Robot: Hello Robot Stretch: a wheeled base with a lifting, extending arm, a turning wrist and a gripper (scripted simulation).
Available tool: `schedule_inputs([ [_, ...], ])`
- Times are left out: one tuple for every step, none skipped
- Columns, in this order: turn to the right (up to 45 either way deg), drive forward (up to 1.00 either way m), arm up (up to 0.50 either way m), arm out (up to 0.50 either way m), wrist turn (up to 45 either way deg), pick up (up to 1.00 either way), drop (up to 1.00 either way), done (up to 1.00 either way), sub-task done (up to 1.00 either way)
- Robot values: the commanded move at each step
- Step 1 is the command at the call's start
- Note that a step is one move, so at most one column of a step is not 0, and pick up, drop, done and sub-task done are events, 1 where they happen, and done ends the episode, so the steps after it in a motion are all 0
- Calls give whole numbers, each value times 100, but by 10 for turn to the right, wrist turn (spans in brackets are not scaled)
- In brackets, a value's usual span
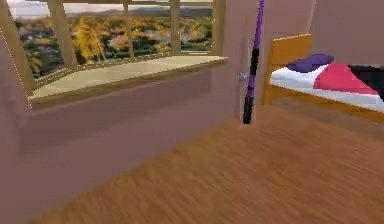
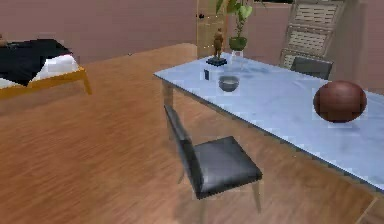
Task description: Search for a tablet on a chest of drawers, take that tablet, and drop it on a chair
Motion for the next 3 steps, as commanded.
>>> schedule_inputs([
  [450,0,0,0,0,0,0,0,0],
  [0,5,0,0,0,0,0,0,0],
  [-450,0,0,0,0,0,0,0,0],
])
